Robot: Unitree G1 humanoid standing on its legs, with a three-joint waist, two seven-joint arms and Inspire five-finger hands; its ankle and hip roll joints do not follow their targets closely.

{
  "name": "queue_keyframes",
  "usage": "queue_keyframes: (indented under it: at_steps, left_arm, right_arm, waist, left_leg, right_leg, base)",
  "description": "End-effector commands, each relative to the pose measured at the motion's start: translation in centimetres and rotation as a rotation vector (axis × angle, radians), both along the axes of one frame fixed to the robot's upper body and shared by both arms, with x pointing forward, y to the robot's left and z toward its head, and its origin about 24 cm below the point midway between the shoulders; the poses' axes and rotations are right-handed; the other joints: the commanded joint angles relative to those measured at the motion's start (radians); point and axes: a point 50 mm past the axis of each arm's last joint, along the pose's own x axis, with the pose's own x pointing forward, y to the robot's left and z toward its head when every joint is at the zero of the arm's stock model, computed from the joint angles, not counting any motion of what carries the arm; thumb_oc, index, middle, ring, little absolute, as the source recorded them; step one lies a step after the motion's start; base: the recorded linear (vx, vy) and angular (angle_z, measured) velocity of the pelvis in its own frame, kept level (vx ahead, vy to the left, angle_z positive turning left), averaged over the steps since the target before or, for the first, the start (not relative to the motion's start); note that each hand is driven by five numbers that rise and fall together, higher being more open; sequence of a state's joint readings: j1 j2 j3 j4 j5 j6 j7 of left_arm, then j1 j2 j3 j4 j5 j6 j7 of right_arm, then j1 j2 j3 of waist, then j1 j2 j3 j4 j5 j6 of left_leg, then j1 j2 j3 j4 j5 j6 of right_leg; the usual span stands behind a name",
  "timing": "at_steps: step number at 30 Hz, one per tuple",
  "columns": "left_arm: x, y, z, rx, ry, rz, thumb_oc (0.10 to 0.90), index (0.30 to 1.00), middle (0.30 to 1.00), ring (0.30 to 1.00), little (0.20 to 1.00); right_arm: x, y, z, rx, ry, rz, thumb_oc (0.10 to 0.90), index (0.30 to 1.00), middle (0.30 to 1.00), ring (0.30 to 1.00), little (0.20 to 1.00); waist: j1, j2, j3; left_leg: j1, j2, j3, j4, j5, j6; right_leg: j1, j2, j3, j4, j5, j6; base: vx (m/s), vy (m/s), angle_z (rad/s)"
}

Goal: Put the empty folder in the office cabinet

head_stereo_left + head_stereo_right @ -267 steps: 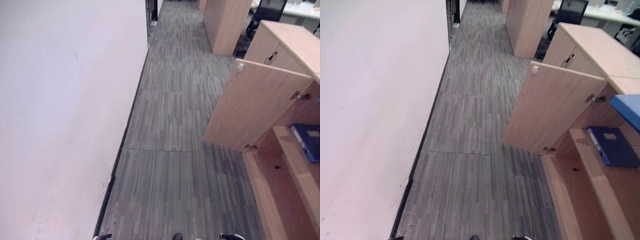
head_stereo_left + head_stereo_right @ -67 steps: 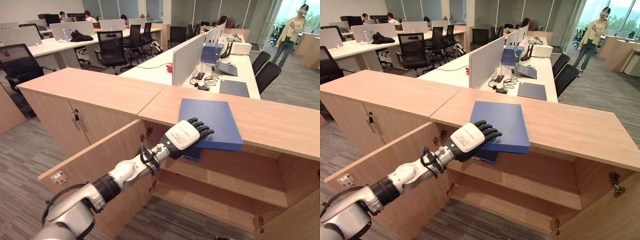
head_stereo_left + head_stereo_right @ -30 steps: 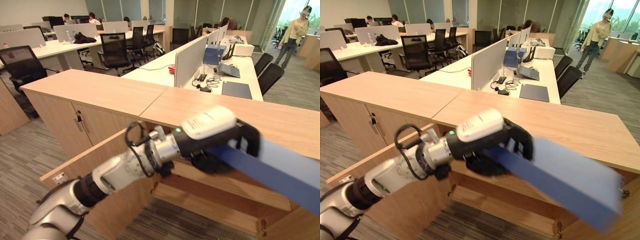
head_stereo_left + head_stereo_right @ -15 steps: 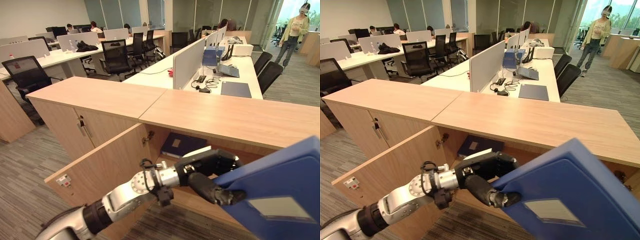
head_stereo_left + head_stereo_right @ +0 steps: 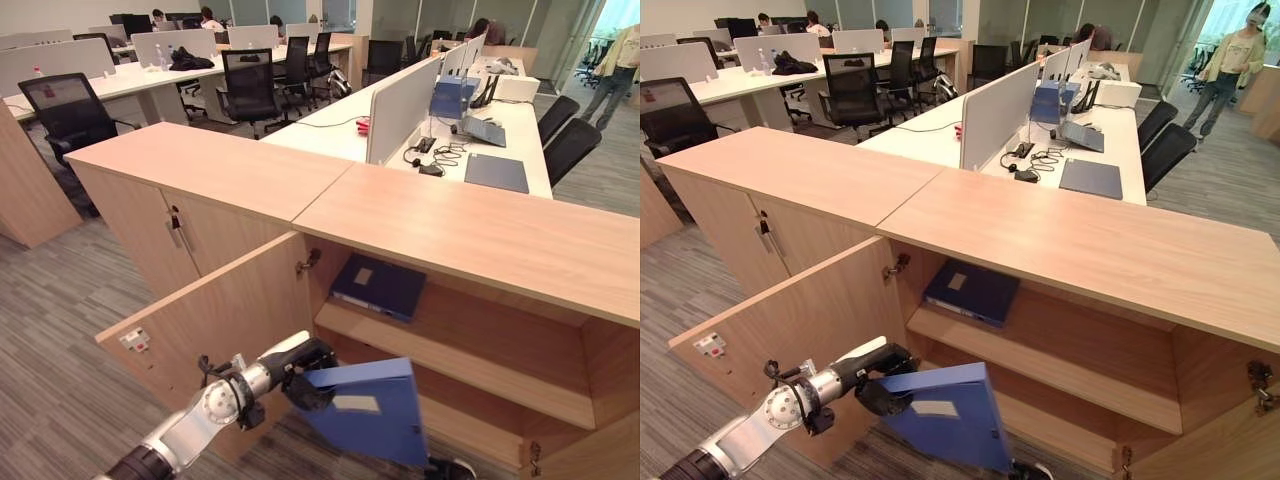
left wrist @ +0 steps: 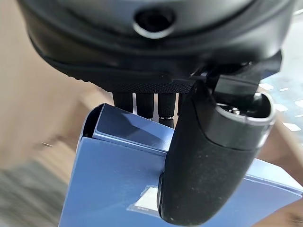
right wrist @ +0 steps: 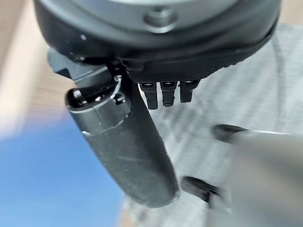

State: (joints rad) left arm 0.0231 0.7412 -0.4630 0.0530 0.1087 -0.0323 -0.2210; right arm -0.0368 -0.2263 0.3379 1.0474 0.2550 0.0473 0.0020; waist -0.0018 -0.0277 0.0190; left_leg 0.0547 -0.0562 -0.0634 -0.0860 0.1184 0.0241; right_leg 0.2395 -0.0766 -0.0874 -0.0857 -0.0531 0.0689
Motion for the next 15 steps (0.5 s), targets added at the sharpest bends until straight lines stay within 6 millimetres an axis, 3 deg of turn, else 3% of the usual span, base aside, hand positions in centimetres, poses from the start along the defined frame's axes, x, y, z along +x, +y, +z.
queue_keyframes:
  at_steps: [1, 4, 5, 9, 15]
  left_arm:
    - [3.5, 1.1, 6.2, -0.007, -0.395, 0.062, 0.4, 0.3, 0.3, 0.3, 0.3]
    - [3.5, 1.9, 5.7, 0.018, -0.414, 0.13, 0.4, 0.3, 0.3, 0.3, 0.3]
    - [3.4, 2.9, 5.6, 0.046, -0.439, 0.19, 0.4, 0.3, 0.3, 0.3, 0.3]
    - [3.3, 3.9, 5.5, 0.082, -0.471, 0.25, 0.4, 0.3, 0.3, 0.3, 0.3]
    - [3.4, 3.7, 5.8, 0.064, -0.497, 0.264, 0.4, 0.3, 0.3, 0.3, 0.3]
  right_arm:
    - [6.3, -1.3, 5.1, -0.09, -0.376, 0.124, 0.8, 0.9, 0.9, 0.9, 0.9]
    - [6.7, -2.8, 6.7, -0.156, -0.443, 0.147, 0.8, 0.9, 0.9, 0.9, 0.9]
    - [7.4, -3.9, 8.3, -0.227, -0.509, 0.179, 0.8, 0.9, 0.9, 0.9, 0.9]
    - [8.2, -4.8, 10.5, -0.322, -0.6, 0.231, 0.8, 0.9, 0.9, 0.9, 0.9]
    - [9.5, -2.5, 13.0, -0.267, -0.741, 0.351, 0.8, 0.9, 0.9, 0.9, 0.9]
  waist:
    - [0.004, -0.005, 0.001]
    - [0.001, -0.004, -0.001]
    - [0.0, -0.005, -0.001]
    - [-0.002, -0.004, 0.0]
    - [-0.001, -0.009, 0.006]
  left_leg:
    - [0.084, -0.007, 0.054, -0.001, -0.161, 0.01]
    - [0.088, -0.007, 0.055, -0.001, -0.164, 0.011]
    - [0.089, -0.008, 0.054, -0.001, -0.166, 0.014]
    - [0.09, -0.008, 0.056, -0.001, -0.168, 0.016]
    - [0.089, -0.008, 0.059, -0.001, -0.167, 0.015]
  right_leg:
    - [-0.08, 0.002, -0.045, 0.006, 0.079, 0.021]
    - [-0.077, 0.002, -0.046, 0.006, 0.076, 0.02]
    - [-0.076, 0.001, -0.044, 0.005, 0.075, 0.02]
    - [-0.076, 0.001, -0.044, 0.005, 0.073, 0.019]
    - [-0.076, 0.001, -0.045, 0.005, 0.073, 0.017]
  base:
    - [0.01, -0.003, -0.14]
    - [0.02, -0.001, -0.01]
    - [0.01, 0.0, 0.04]
    - [0.0, -0.003, -0.01]
    - [0.0, -0.003, -0.02]
